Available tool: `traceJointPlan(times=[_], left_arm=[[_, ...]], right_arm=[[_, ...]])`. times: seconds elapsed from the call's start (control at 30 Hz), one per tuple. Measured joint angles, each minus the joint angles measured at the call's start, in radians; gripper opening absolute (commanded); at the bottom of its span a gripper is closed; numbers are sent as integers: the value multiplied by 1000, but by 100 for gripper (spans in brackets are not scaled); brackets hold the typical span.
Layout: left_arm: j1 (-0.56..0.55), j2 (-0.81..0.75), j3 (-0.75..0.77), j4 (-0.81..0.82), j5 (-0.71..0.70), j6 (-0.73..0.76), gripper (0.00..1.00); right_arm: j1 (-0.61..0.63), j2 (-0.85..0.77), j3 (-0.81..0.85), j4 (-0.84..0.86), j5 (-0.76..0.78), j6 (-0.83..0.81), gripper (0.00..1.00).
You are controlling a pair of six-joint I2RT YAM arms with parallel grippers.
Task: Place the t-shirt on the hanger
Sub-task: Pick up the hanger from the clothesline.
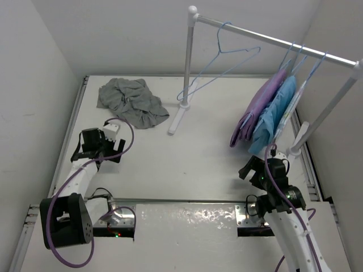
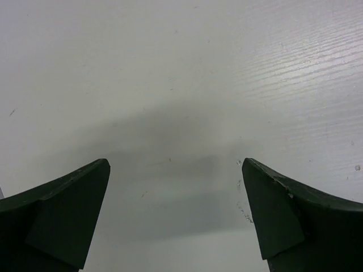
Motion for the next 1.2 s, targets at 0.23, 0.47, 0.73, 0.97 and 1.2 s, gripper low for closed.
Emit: traceJointPlan(times=[0.23,0.47,0.73,0.97,1.2], left_arm=[[0,-6,126,-127,96,12,97],[-85,23,732,-292,364,12,93],[-599,298,1371,-298,315,-93,93],[-838,700,1707,-339,112,-94,93],[-850,900,1744,-365,-39,-85,74]], right_arm=[[0,-7,0,0,1,1,99],[0,-7,0,0,1,1,99],[0,-8,-15,1,0,1,99],[0,-8,-15,1,0,3,99],[0,-8,-19,2,0,4,99]])
